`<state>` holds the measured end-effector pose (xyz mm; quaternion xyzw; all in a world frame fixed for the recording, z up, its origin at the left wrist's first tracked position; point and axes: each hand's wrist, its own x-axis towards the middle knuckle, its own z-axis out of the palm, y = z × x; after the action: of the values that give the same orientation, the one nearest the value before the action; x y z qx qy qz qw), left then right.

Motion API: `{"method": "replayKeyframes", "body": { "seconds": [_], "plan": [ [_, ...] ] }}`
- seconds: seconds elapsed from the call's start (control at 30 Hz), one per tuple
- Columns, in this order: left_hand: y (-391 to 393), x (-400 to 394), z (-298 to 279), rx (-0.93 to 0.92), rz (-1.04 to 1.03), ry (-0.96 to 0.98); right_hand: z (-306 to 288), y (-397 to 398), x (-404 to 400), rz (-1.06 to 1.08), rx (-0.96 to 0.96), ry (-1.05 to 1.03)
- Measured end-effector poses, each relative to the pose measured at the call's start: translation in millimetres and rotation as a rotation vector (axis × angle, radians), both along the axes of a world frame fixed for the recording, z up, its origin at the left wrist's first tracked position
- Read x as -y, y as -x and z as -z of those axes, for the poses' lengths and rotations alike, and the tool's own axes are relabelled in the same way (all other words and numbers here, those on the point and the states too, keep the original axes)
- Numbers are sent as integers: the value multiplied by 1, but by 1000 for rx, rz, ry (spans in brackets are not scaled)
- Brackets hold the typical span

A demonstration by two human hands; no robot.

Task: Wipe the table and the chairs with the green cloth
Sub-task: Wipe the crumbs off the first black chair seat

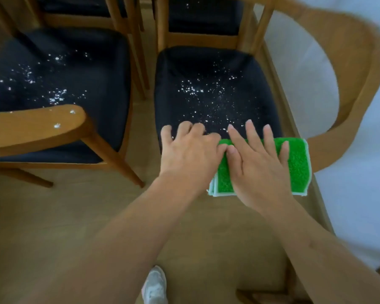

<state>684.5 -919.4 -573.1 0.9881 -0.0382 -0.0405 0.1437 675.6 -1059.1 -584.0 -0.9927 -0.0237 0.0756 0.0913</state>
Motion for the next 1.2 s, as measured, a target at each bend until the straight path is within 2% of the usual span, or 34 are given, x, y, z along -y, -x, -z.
{"method": "replayKeyframes", "body": {
  "seconds": [0.1, 0.23, 0.33, 0.43, 0.53, 0.7, 0.77, 0.97, 1.2],
  "plan": [
    [-12, 36, -4, -65, 117, -89, -2, -12, 32, 114, -91, 101],
    [-12, 42, -3, -64, 114, -26, 2, -9, 25, 237, -72, 78],
    [-16, 37, -2, -75, 35, 74, 4, -3, 31, 164, 5, 38],
    [-25, 51, -1, -113, 19, 11, 5, -11, 47, 87, 14, 27],
    [-35, 90, -7, -73, 109, -160, 10, -28, 75, 146, 11, -5],
    [-61, 164, 2, -121, 137, -107, 13, -65, 137, 289, -9, -28],
    [-73, 183, 7, -122, 138, -82, 15, -79, 156, 300, 3, -78],
    [-108, 224, 10, -142, 237, -167, 23, -121, 200, 264, 55, -108],
    [-129, 230, 14, -267, 235, 12, 20, -139, 210, 199, 38, 47]
  ]
}}
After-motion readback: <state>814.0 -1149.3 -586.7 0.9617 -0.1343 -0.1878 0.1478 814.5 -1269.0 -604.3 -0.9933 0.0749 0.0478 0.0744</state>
